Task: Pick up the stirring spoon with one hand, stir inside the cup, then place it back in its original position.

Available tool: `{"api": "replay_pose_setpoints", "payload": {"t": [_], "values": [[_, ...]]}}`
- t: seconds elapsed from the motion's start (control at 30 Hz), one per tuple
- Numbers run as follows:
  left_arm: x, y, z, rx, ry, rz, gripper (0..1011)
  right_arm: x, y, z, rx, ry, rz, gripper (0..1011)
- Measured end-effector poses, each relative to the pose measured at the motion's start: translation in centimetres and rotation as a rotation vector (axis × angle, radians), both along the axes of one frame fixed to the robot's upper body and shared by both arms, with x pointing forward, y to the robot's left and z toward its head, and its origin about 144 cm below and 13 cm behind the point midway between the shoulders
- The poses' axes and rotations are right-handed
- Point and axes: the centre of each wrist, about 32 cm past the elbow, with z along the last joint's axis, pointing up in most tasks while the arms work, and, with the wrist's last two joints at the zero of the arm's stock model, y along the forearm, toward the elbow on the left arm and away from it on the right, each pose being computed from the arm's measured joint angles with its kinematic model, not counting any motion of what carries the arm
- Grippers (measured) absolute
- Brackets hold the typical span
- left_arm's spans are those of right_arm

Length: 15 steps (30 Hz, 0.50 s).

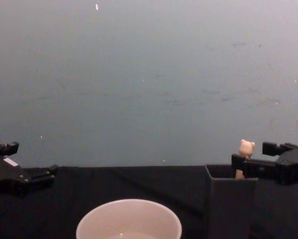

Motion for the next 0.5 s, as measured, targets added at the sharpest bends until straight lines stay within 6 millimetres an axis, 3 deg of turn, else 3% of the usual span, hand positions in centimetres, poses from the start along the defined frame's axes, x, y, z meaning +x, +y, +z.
{"api": "replay_pose_setpoints", "payload": {"t": [0.5], "values": [[0.0, 0.0, 0.0, 0.000, 0.000, 0.000, 1001, 1.4, 0.8, 0.1, 0.034, 0.043, -0.030, 1000]]}}
